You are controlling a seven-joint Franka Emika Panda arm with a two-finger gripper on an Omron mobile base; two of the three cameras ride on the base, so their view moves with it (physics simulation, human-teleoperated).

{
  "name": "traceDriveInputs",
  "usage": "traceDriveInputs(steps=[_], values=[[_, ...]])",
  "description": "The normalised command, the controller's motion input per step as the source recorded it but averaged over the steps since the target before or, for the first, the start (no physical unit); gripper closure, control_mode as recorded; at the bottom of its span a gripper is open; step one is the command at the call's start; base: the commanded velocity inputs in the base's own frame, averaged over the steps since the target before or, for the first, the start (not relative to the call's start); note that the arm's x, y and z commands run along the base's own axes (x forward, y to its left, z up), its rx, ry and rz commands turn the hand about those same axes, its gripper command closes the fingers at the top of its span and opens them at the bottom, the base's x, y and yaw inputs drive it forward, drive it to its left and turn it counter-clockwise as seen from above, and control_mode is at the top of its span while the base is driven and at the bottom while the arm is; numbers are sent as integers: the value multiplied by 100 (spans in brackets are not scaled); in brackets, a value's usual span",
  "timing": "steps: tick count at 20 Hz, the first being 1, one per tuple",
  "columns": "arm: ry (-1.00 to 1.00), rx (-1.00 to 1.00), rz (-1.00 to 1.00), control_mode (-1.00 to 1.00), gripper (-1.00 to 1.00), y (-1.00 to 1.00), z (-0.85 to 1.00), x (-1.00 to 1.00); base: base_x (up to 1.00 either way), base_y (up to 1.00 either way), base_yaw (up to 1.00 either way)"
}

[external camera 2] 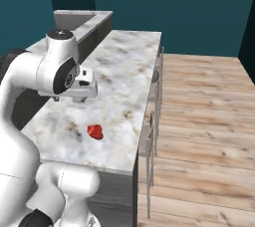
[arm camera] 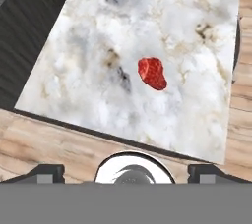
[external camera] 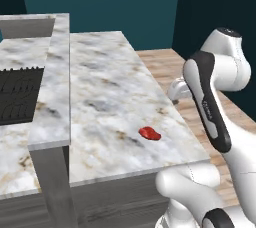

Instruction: Open the fridge, remove the apple, tomato, and steak, and place them on any counter.

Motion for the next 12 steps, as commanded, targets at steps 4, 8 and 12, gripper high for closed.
traceDriveInputs(steps=[4, 8, 12], values=[[-11, 0, -22, -100, -100, 2, 31, -65, 0, 0, 0], [-23, 0, -15, -100, -100, 9, 8, -59, 0, 0, 0], [-20, 0, -8, -100, -100, 2, 21, -39, 0, 0, 0]])
